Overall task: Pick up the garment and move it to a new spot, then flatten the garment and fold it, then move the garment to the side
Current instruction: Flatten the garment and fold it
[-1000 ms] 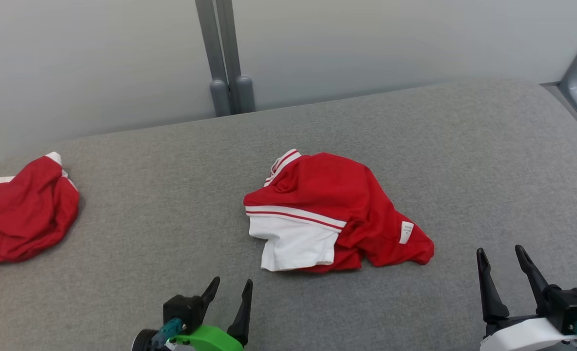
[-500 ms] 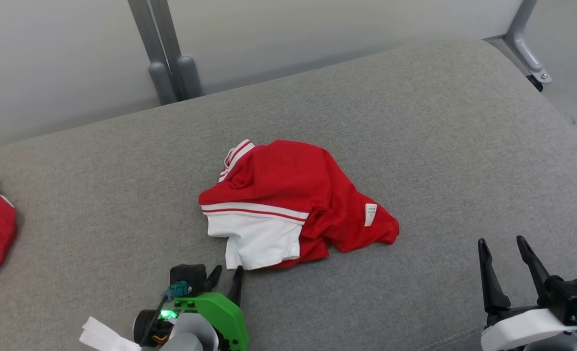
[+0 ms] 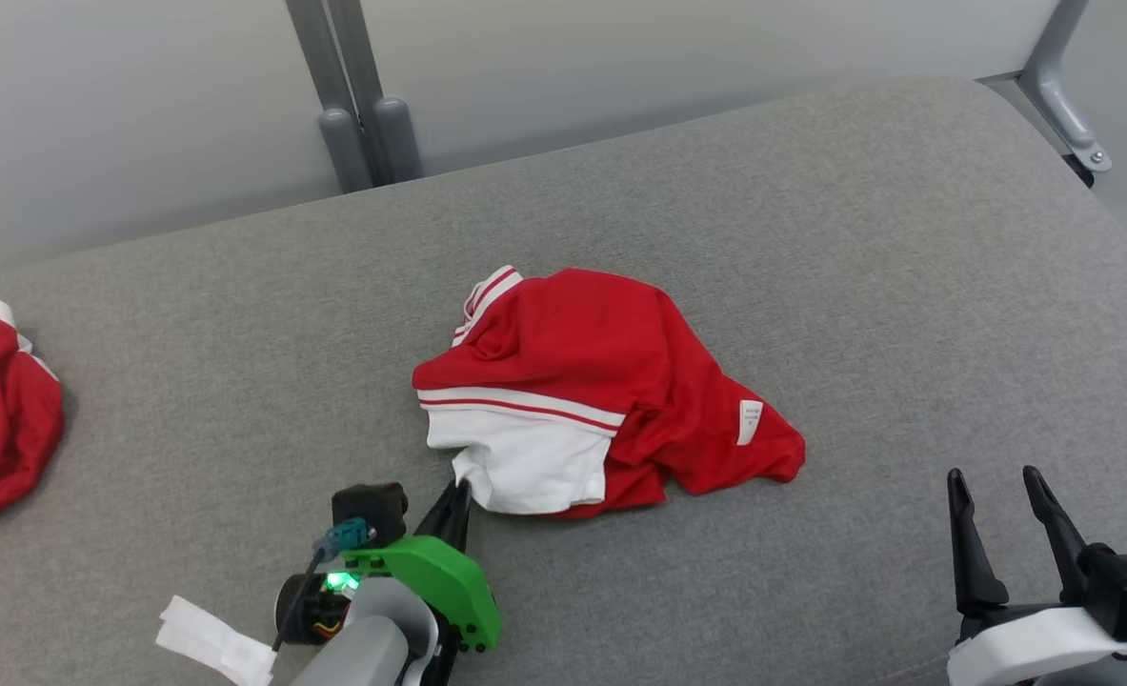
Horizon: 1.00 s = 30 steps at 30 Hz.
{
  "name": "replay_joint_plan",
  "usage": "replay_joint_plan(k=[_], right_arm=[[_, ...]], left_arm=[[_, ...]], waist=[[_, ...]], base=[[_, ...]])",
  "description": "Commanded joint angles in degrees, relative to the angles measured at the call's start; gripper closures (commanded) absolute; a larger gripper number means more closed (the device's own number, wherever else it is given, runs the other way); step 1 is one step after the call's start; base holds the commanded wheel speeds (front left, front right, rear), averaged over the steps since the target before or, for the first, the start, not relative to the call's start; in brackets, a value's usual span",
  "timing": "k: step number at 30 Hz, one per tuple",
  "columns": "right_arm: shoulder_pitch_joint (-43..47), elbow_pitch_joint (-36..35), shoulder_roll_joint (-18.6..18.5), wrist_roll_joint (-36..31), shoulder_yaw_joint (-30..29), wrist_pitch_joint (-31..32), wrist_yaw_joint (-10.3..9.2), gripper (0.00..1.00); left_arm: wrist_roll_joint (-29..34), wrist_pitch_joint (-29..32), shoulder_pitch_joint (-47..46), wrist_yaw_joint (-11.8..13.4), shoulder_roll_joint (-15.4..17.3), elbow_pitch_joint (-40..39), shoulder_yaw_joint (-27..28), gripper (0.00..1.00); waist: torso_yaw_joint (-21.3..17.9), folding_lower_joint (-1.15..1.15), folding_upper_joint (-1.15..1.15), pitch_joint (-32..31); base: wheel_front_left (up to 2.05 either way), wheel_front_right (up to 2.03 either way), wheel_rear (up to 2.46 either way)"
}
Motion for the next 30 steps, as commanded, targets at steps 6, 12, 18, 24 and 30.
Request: replay_joint_plan(k=[6, 12, 18, 24, 30], right_arm=[[3.13, -0.27, 0.43, 0.23, -1.05, -0.18, 0.00, 0.00], [4.21, -0.71, 0.53, -0.07, -1.04, -0.18, 0.00, 0.00], [3.99, -0.17, 0.25, -0.16, -0.32, -0.18, 0.00, 0.00], [2.81, 0.38, -0.09, -0.52, 1.25, -0.18, 0.00, 0.00], [2.71, -0.41, -0.65, -0.40, 2.06, -0.18, 0.00, 0.00]], left_arm=[[0.93, -0.83, 9.11, 4.03, 6.26, -18.10, 6.72, 1.00], [-2.31, 3.46, 24.81, 11.24, 14.29, -41.13, 10.31, 1.00], [-5.76, 7.53, 34.18, 15.47, 16.36, -45.04, 11.46, 1.00], [-7.52, 7.01, 34.72, 12.99, 14.30, -38.28, 10.83, 0.00], [-3.44, 8.09, 33.33, 18.30, 19.56, -44.71, 12.12, 0.00]], waist=[[5.72, 0.00, 0.00, -2.57], [10.26, 0.00, 0.00, -3.70], [13.55, 0.00, 0.00, -4.02], [13.53, 0.00, 0.00, -4.43], [10.53, 0.00, 0.00, -4.66]], base=[[0.00, 0.00, 0.00], [0.00, 0.00, 0.00], [0.00, 0.00, 0.00], [0.00, 0.00, 0.00], [0.00, 0.00, 0.00]])
